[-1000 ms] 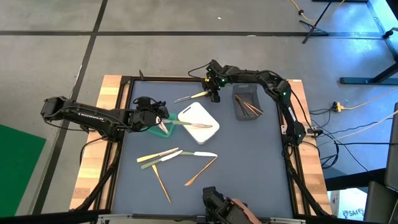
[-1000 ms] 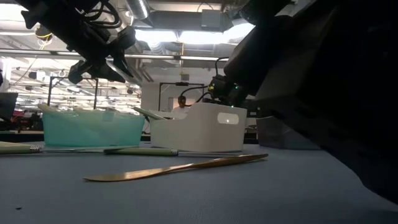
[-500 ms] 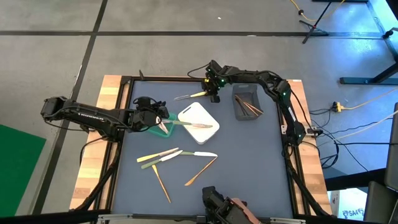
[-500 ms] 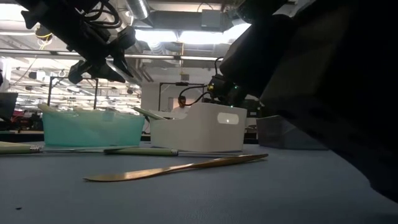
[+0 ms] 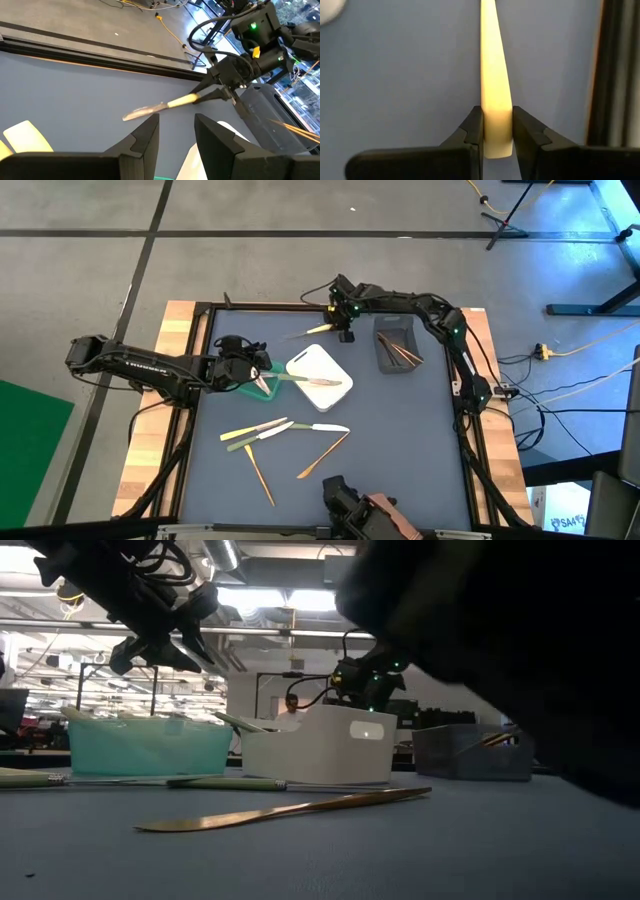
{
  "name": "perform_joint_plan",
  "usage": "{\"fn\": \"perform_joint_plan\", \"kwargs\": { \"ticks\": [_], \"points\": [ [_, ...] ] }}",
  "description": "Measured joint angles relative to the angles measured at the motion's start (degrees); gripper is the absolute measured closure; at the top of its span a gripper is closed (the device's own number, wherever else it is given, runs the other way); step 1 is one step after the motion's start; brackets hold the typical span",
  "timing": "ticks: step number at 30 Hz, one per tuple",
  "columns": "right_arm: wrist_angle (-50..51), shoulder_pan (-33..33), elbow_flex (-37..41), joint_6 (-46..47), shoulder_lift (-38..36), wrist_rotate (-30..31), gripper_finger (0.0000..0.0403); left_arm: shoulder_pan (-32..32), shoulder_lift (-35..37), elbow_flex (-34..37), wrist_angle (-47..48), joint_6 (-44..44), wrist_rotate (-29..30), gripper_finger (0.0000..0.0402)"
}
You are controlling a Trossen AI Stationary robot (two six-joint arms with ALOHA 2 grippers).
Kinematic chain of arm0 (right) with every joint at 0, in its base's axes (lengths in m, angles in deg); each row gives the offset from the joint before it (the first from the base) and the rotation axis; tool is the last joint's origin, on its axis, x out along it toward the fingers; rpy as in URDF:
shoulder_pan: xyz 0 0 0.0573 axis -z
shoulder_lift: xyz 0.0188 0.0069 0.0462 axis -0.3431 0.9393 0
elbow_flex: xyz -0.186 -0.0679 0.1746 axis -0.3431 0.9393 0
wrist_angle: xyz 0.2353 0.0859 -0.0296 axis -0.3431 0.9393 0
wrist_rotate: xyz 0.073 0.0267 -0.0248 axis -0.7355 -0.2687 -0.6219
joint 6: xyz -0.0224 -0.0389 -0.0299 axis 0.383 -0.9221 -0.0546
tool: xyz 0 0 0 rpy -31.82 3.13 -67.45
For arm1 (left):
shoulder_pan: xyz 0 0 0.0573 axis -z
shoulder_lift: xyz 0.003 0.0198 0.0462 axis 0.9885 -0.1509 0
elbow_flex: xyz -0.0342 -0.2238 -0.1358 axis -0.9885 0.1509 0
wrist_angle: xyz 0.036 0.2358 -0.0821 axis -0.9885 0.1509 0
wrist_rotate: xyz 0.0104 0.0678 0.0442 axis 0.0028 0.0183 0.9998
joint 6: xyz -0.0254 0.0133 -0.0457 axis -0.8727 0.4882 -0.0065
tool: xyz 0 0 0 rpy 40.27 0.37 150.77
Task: Sort silverware by color (type)
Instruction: Put the top yellow table knife into the green bin
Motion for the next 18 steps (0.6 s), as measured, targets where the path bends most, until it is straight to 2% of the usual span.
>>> {"fn": "perform_joint_plan", "kwargs": {
  "ticks": [9,18],
  "points": [
    [4.76,0.15,-8.47,-1.46,0.08,3.66,0.0345,0.02,0.0,0.0,0.02,0.02,-0.27,0.0284],
    [15.78,-0.88,-20.93,-4.01,0.01,3.57,0.0345,0.0,0.8,0.0,-0.11,1.8,0.51,0.0284]
  ]
}}
